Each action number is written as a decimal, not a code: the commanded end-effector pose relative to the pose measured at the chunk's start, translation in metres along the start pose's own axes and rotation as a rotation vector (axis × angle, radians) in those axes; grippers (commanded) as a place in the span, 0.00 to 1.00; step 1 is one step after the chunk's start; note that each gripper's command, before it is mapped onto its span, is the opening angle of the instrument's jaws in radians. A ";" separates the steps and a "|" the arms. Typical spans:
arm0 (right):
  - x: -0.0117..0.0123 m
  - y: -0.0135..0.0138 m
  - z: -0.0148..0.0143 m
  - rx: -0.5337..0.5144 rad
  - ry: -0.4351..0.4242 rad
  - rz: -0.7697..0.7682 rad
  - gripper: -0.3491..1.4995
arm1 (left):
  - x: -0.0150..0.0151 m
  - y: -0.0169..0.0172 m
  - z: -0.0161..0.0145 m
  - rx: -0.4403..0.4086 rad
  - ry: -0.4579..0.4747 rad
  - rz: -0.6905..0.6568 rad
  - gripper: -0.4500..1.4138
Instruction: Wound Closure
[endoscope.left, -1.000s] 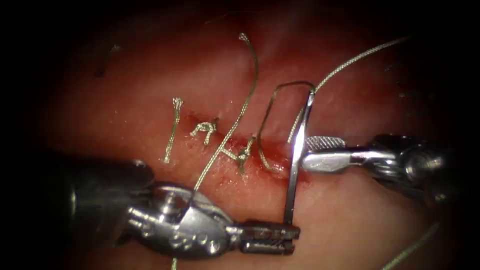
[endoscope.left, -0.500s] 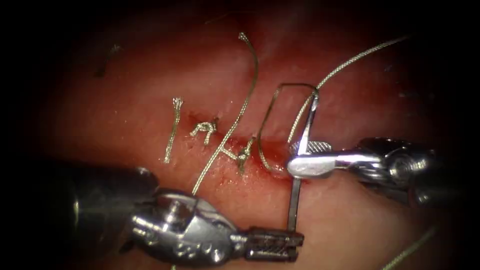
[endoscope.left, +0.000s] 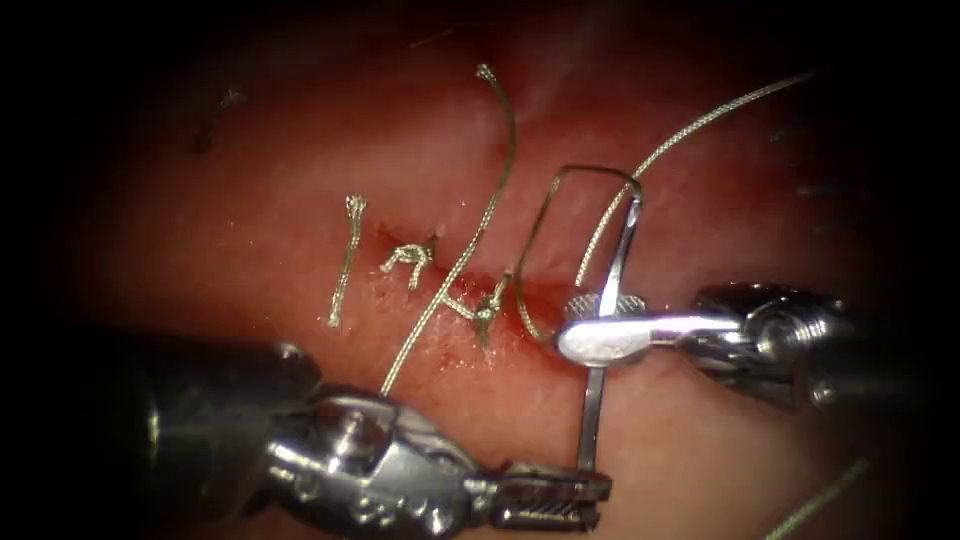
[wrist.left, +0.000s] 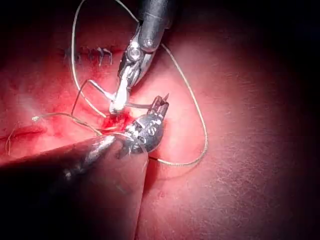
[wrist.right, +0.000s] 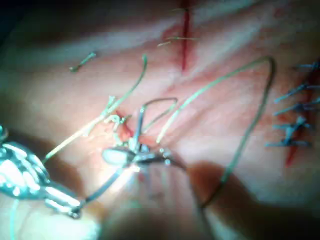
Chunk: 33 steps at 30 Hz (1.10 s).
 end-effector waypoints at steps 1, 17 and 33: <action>0.0001 0.0003 0.0009 0.007 -0.009 -0.003 0.00 | -0.0003 0.0000 0.0008 -0.001 0.002 0.001 0.00; 0.0026 0.0021 -0.0018 -0.043 0.072 -0.148 0.00 | -0.0002 -0.0016 -0.0020 -0.053 0.015 -0.269 0.63; 0.0051 -0.0005 -0.0020 -0.063 0.212 -0.381 0.00 | -0.0064 -0.0040 -0.0031 -0.133 -0.093 -0.628 0.30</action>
